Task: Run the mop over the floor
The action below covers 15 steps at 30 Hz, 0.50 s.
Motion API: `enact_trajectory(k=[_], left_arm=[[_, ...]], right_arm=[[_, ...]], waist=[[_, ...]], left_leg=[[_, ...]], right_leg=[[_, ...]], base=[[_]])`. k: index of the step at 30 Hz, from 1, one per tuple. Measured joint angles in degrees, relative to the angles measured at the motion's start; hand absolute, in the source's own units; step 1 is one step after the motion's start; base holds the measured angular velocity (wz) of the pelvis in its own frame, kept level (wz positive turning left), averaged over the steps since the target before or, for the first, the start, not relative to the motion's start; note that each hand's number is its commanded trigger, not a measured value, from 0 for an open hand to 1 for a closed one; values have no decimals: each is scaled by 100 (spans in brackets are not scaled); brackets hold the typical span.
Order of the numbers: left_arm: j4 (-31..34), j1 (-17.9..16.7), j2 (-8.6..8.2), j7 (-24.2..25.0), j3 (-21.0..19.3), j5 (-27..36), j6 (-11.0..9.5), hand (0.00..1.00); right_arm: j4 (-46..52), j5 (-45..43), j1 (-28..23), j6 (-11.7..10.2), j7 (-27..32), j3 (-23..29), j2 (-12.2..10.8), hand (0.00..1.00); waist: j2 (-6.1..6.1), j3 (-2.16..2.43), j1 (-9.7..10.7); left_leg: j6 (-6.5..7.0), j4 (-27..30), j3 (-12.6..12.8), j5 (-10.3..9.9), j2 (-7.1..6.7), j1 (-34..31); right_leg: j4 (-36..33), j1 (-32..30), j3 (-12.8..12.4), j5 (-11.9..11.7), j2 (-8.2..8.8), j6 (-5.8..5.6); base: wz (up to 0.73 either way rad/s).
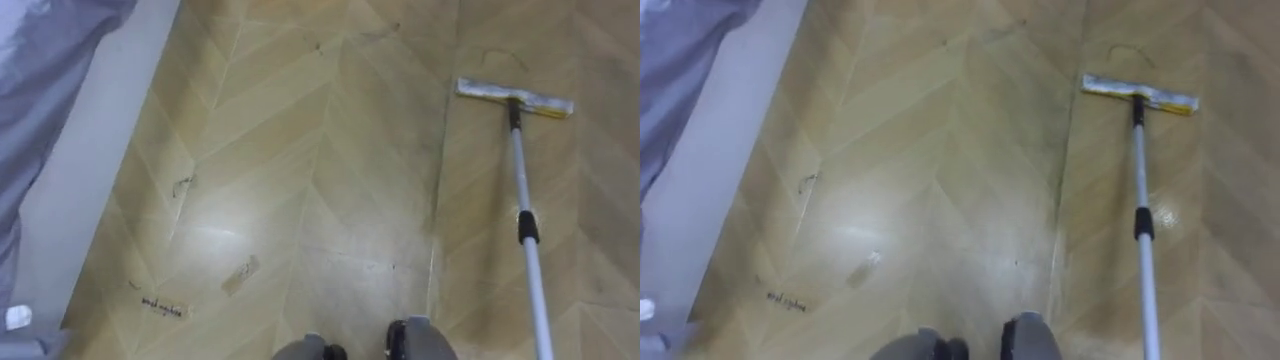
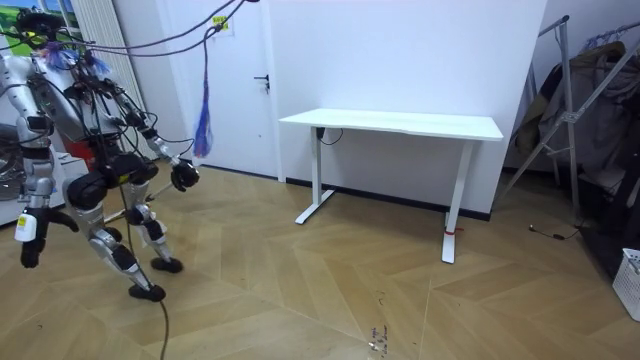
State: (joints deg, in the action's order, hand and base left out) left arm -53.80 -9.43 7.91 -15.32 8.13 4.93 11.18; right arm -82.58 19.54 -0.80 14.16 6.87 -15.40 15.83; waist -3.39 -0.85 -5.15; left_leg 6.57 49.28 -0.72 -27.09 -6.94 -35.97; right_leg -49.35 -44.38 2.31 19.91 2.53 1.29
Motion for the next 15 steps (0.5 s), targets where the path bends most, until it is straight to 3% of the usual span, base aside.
enact_trajectory(k=[1, 2, 3, 4, 5, 6, 7, 8, 9, 10, 11, 12, 13, 14, 15], left_arm=[[-94, 2, 29, -19, -6, 7, 57, 0], [-132, 5, 49, -30, -4, 46, 95, 0], [-145, -3, 98, -59, 3, 254, 142, 0], [-113, -21, 134, -89, 29, 411, 165, 0], [-70, -44, 158, -111, 100, 468, 171, 0], [21, -91, 182, -132, 216, 490, 161, 0], [123, -159, 189, -134, 245, 490, 142, 0], [137, -158, 189, -131, 251, 487, 132, 0], [198, -165, 208, -129, 250, 480, 113, 0], [224, -200, 237, -117, 246, 459, 89, 0], [232, -225, 240, -110, 246, 452, 89, 0], [270, -316, 246, -64, 242, 439, 94, 0], [309, -371, 257, 11, 237, 382, 109, 0], [309, -427, 258, 55, 226, 339, 124, 0], [322, -399, 256, 127, 228, 325, 135, 0]], right_arm=[[4, -119, 162, 52, -11, 78, 29, 100], [-30, -179, 281, 81, -6, 96, 43, 100], [-84, -197, 566, 109, -6, 101, 97, 100], [-119, -190, 836, 113, -12, 101, 178, 100], [-123, -186, 976, 115, -10, 100, 229, 100], [-120, -169, 1299, 96, -5, 94, 334, 100], [-48, -130, 1618, 68, -10, 75, 424, 100], [11, -66, 1741, 41, -25, 36, 474, 100], [62, 56, 1930, -46, -68, -32, 525, 100], [187, 166, 2089, -54, -80, -37, 526, 100], [247, 234, 2118, -69, -82, -40, 526, 100], [286, 335, 2112, -112, -109, -46, 509, 100], [288, 369, 2014, -109, -137, -21, 477, 100], [286, 384, 1922, -106, -155, -14, 479, 100], [244, 524, 1709, -113, -191, -26, 506, 100]], waist=[[13, -11, -11], [19, -13, -14], [50, -29, -56], [128, -39, -164], [189, -52, -207], [273, -71, -337], [351, -87, -415], [373, -90, -464], [424, -118, -514], [468, -128, -591], [463, -125, -605], [447, -118, -620], [437, -100, -596], [423, -61, -576], [382, -58, -542]], left_leg=[[-84, 325, 45, -31, 70, -55], [-148, 588, 87, -11, 117, -134], [-463, 1286, 248, 178, 284, -415], [-725, 1990, 404, 528, 444, -707], [-774, 2319, 422, 764, 464, -856], [-799, 2890, 469, 1351, 534, -1188], [-796, 3188, 479, 1623, 522, -1451], [-745, 3168, 475, 1546, 532, -1570], [-718, 2832, 469, 1319, 565, -1816], [-693, 2010, 487, 1182, 635, -1934], [-685, 1521, 474, 1179, 631, -1933], [-667, 517, 428, 1211, 643, -1842], [-481, 208, 508, 1470, 640, -1756], [-404, 192, 564, 1429, 601, -1673], [-194, 180, 621, 1299, 558, -1520]], right_leg=[[-142, 41, 37, 109, -2, 127], [-228, 49, 33, 190, -28, 163], [-454, 44, 53, 363, -81, 225], [-710, 36, 15, 560, -120, 273], [-832, 39, -5, 654, -127, 289], [-1009, 50, -79, 811, -187, 327], [-1147, 53, -146, 930, -199, 369], [-1178, 60, -148, 979, -200, 381], [-1207, 103, -150, 1033, -201, 373], [-1186, 188, -143, 1090, -198, 331], [-1155, 269, -122, 1131, -195, 314], [-1092, 472, -83, 1261, -163, 262], [-1035, 709, -40, 1424, -70, 198], [-984, 818, -33, 1486, -16, 119], [-773, 1076, 43, 1548, 51, 6]], base=[[0], [-5], [-14], [-14], [-17], [-17], [-19], [-9], [0], [4], [13], [27], [35], [51], [53]])
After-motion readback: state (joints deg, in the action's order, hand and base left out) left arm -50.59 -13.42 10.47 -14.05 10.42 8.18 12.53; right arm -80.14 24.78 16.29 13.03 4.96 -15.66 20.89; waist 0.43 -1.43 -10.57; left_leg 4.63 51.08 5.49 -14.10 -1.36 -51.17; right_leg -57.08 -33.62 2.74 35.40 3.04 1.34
